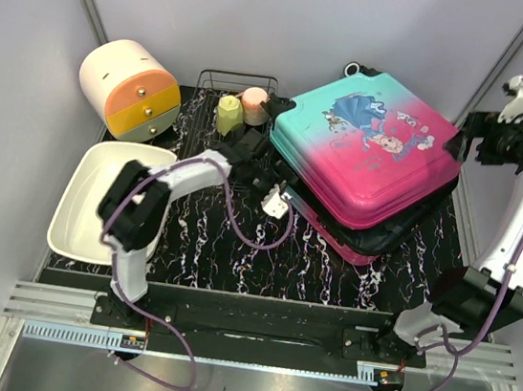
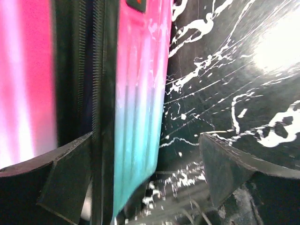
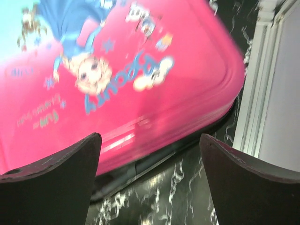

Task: Open, take out, and arrange the luggage

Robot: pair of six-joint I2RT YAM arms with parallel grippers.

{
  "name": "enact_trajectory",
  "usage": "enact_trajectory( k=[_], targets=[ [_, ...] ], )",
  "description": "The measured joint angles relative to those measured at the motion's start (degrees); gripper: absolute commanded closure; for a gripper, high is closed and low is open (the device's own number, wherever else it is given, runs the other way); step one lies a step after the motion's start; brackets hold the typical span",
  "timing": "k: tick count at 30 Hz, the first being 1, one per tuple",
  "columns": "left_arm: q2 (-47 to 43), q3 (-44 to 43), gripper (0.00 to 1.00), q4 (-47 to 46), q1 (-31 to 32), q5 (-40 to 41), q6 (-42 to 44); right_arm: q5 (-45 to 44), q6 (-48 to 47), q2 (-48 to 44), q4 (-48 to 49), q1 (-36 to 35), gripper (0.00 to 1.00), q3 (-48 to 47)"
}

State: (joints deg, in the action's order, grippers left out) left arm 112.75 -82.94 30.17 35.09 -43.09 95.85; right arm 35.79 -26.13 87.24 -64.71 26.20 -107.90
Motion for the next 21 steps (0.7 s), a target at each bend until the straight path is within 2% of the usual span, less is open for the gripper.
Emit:
enact_trajectory(
  k=[5,9,16,18,21],
  targets=[
    [-18.2,12.1,0.07,-7.1,1.7,0.7,-10.8,1.8,8.9,8.1,8.0,0.1,0.04,-7.9],
    [-29.5,16.6,0.07,-14.9,6.1,2.3,-32.1,4.6,13.5,17.2,11.1,0.1,0.02,-15.3],
    [-30.1,16.4,0.01,-17.3,4.2,15.0,-82.2,9.0,17.0,35.4,11.2,-0.1,0.01,-31.9],
    [-30.2,18.1,0.01,-18.0,3.6,18.6,-93.9,9.4,17.0,39.7,10.8,-0.3,0.02,-36.4],
    [-30.3,21.9,0.01,-19.1,3.8,22.8,-106.9,10.3,15.9,43.8,10.1,-1.0,0.03,-39.3]
  ],
)
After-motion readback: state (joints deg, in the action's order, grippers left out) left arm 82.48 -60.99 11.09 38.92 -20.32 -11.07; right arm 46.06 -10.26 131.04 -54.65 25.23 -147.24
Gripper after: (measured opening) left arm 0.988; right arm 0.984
